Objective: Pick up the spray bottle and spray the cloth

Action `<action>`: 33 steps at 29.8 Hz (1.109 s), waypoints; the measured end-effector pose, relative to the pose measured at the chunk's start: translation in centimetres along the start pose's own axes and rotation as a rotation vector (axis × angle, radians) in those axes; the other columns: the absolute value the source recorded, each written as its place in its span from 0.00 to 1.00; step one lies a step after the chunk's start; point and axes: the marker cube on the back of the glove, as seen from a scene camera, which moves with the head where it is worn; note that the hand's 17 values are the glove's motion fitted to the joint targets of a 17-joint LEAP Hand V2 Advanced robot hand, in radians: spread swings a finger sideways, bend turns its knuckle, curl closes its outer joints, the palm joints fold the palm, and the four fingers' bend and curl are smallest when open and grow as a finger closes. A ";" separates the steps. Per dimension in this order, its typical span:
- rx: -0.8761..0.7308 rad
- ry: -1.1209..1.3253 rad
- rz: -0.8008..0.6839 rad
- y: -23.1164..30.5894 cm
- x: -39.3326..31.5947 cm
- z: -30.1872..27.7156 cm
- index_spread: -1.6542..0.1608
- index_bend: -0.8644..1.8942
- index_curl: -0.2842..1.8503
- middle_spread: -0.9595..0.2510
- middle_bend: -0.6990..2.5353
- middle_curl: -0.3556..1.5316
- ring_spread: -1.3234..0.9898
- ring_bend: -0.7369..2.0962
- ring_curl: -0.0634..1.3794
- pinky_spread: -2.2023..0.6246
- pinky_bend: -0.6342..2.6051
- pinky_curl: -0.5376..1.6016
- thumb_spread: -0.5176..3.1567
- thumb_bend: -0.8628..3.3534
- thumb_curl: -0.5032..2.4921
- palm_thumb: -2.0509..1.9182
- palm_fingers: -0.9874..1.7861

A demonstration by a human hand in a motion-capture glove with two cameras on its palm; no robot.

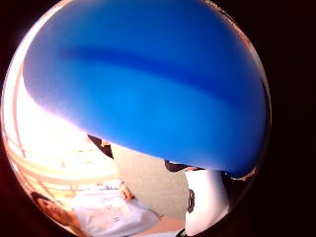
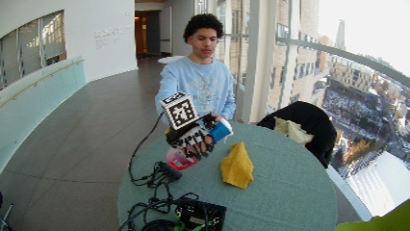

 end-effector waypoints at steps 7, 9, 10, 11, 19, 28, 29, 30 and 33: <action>-0.060 0.087 -0.039 -0.3 -1.2 0.4 0.78 0.36 0.28 0.70 0.34 0.44 0.53 0.47 0.33 0.72 0.36 0.47 0.32 0.20 0.37 0.74 0.80; -0.071 0.109 -0.046 -0.4 -1.5 0.5 0.78 0.36 0.28 0.70 0.34 0.44 0.53 0.47 0.33 0.72 0.36 0.47 0.32 0.20 0.37 0.74 0.80; -0.076 0.121 -0.048 -0.5 -1.6 0.5 0.78 0.36 0.28 0.70 0.34 0.44 0.53 0.47 0.33 0.72 0.36 0.47 0.32 0.20 0.37 0.74 0.80; -0.081 0.131 -0.049 -0.5 -1.8 0.6 0.78 0.36 0.28 0.70 0.34 0.44 0.53 0.47 0.33 0.72 0.36 0.47 0.32 0.20 0.37 0.74 0.80; -0.106 0.166 -0.050 -0.9 -2.5 0.9 0.78 0.36 0.28 0.70 0.34 0.44 0.53 0.47 0.34 0.72 0.36 0.47 0.32 0.20 0.38 0.74 0.80; -0.108 0.155 -0.053 -1.0 -2.8 0.8 0.78 0.36 0.29 0.70 0.34 0.44 0.53 0.47 0.34 0.72 0.37 0.47 0.32 0.20 0.38 0.73 0.80; -0.108 0.155 -0.053 -1.0 -2.8 0.8 0.78 0.36 0.29 0.70 0.34 0.44 0.53 0.47 0.34 0.72 0.37 0.47 0.32 0.20 0.38 0.73 0.80; -0.107 0.154 -0.053 -1.0 -2.8 0.7 0.78 0.36 0.29 0.70 0.34 0.44 0.53 0.47 0.34 0.72 0.37 0.47 0.32 0.20 0.38 0.73 0.80; -0.105 0.151 -0.050 -1.0 -2.8 0.7 0.78 0.36 0.29 0.70 0.34 0.44 0.53 0.47 0.34 0.72 0.37 0.47 0.32 0.20 0.38 0.73 0.80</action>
